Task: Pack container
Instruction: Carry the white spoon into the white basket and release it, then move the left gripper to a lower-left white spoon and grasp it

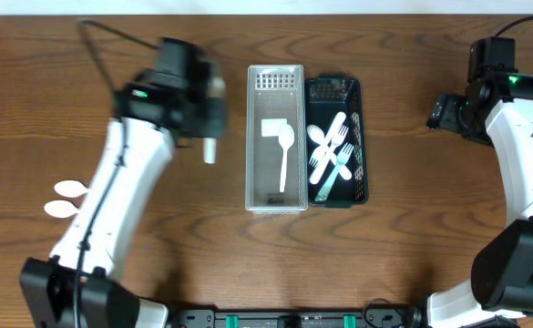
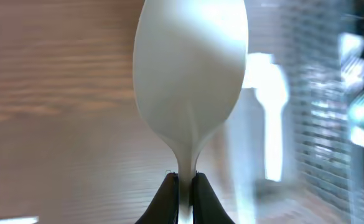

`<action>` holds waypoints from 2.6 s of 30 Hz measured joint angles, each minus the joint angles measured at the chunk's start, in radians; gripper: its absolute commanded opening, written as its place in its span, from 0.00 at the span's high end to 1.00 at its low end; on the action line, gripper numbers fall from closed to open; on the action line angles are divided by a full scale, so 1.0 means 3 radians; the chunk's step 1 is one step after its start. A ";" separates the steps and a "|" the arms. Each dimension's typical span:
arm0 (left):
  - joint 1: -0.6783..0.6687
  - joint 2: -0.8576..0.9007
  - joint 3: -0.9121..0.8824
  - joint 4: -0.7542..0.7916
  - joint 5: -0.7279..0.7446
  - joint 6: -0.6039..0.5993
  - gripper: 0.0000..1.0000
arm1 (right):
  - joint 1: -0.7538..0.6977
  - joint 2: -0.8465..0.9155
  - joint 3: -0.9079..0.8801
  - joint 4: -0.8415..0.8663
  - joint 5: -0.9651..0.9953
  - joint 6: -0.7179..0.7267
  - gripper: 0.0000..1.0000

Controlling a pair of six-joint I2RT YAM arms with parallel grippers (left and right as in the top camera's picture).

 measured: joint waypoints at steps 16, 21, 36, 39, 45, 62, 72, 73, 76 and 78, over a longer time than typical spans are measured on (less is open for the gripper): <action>-0.0946 0.1138 -0.0009 0.0247 -0.0239 -0.0754 0.86 | 0.0000 0.0000 0.0000 -0.0001 0.0000 0.0000 0.01; -0.0942 0.1144 -0.0020 0.0254 -0.0268 -0.0528 0.62 | 0.0000 0.0000 0.0000 -0.0001 0.0000 0.0000 0.01; -0.0076 -0.0289 -0.0005 0.0100 -0.0741 -0.0609 0.02 | 0.0000 0.0000 0.0000 -0.0001 0.0000 0.0000 0.01; 0.0596 -0.0482 0.0014 -0.0221 -0.0810 -0.1157 0.02 | 0.0000 0.0000 0.0000 -0.0003 0.0000 0.0000 0.01; 0.1732 -0.0365 -0.0078 -0.0497 -0.0870 -0.2271 0.02 | 0.0000 0.0000 0.0000 -0.0039 0.0000 0.0000 0.01; 0.2784 0.0971 -0.0212 -0.0170 -0.0418 -0.2646 0.02 | 0.0000 0.0000 0.0000 -0.0116 0.0000 -0.0003 0.01; 0.2778 0.1422 -0.0237 0.0164 -0.0287 -0.2247 0.02 | 0.0000 0.0000 0.0000 -0.0149 0.0000 -0.0027 0.01; 0.2778 0.1433 -0.0252 0.0231 -0.0261 -0.2209 0.02 | 0.0000 0.0000 0.0000 -0.0155 0.0000 -0.0027 0.01; 0.2777 0.1437 -0.0378 0.0422 -0.0159 -0.2122 0.02 | 0.0000 0.0000 0.0000 -0.0160 0.0000 -0.0028 0.01; 0.2772 0.1424 -0.0459 0.0487 -0.0158 -0.2083 0.02 | 0.0000 0.0000 0.0000 -0.0165 0.0000 -0.0031 0.01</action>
